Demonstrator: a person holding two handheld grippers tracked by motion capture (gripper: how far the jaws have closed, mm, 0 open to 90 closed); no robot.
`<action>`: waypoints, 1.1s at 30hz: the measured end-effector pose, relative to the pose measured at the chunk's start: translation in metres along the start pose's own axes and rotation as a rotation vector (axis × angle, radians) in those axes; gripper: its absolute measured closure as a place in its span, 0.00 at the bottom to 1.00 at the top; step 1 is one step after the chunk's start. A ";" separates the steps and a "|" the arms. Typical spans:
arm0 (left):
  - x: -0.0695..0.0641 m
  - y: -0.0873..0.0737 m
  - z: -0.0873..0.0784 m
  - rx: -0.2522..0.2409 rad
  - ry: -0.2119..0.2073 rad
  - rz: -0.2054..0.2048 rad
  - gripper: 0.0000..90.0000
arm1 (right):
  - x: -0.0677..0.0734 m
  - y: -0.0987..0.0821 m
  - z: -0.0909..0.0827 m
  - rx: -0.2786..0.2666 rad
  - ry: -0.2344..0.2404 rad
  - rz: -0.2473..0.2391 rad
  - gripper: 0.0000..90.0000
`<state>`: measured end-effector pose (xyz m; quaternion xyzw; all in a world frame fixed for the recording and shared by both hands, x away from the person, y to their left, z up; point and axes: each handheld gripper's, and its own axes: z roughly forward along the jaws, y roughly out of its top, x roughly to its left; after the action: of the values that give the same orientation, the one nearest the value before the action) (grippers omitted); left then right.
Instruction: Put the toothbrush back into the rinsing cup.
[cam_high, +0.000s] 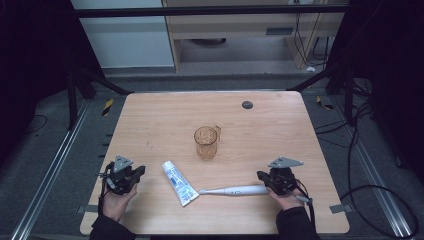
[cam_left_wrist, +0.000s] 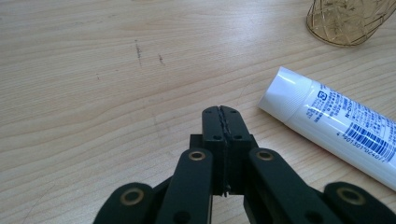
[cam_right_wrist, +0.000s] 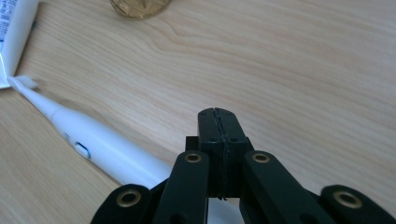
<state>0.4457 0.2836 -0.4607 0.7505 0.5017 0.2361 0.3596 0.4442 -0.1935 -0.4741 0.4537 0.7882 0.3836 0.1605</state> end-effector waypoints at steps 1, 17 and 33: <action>0.000 0.000 0.000 0.000 -0.001 -0.001 1.00 | -0.003 -0.002 -0.002 0.008 0.006 0.013 1.00; 0.000 -0.001 0.000 0.003 -0.001 0.000 1.00 | -0.006 -0.025 -0.011 0.072 0.006 0.009 1.00; 0.001 -0.001 0.001 0.008 0.002 0.001 1.00 | 0.002 -0.034 -0.021 0.077 0.017 0.006 1.00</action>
<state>0.4460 0.2841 -0.4616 0.7519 0.5027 0.2350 0.3559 0.4107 -0.2116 -0.4856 0.4588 0.8023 0.3572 0.1349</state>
